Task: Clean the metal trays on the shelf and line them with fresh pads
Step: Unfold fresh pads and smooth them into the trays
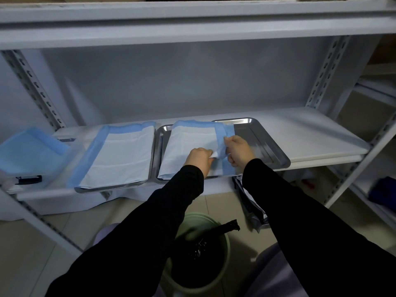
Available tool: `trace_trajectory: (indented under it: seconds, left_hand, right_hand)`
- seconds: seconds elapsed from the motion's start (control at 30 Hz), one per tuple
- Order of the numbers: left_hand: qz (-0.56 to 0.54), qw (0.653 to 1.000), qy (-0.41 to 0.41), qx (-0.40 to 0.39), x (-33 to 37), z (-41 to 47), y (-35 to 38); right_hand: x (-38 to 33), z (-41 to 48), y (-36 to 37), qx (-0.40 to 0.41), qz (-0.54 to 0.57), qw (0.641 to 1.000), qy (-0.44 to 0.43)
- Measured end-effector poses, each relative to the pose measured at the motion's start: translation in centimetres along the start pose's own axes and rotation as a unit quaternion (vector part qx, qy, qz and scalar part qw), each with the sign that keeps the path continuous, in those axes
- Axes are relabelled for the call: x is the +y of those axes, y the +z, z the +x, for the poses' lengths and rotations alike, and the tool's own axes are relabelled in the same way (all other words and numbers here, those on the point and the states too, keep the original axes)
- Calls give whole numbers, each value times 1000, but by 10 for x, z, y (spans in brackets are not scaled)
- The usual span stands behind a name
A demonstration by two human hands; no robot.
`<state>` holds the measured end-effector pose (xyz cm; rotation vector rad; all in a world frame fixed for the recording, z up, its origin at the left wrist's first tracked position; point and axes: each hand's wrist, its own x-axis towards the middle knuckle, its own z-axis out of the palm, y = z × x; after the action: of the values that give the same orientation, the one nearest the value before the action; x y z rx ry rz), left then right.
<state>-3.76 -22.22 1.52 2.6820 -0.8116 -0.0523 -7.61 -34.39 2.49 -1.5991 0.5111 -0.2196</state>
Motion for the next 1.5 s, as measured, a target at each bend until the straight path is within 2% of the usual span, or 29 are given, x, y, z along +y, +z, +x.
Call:
trace_trajectory:
  seconds: [0.2,0.37,0.57,0.73,0.93,1.07,1.27,1.37,1.43,1.5]
  left_hand:
    - [3,1000,1,-13,-1,0,2]
    - [-14,1000,12,-6,0,-5,3]
    - [7,1000,-2,5,3,-12,1]
    - [33,999,1,27,6,-15,0]
    - [14,998,37,-44,7,-15,5]
    - [42,993,67,-87,8,-12,8]
    - [13,997,51,-51,10,-10,0]
    - [-22,996,53,-69,9,-11,6]
    - [-38,993,56,-102,6,-11,11]
    - [-8,992,67,-110,4,-11,13]
  right_hand:
    - [1,-5,-3,20,0,999,-31]
    - [3,-5,-7,76,-14,996,-52]
    - [7,5,-10,102,-37,993,49]
    - [10,3,-9,57,-49,986,152]
    - [6,5,-7,30,-70,981,179]
    - [5,12,-5,30,-100,980,172]
    - [7,9,0,9,8,988,152]
    - [8,8,-4,13,-6,983,182]
    - [11,11,-6,21,-18,984,176]
    - [9,10,-3,20,-29,988,153]
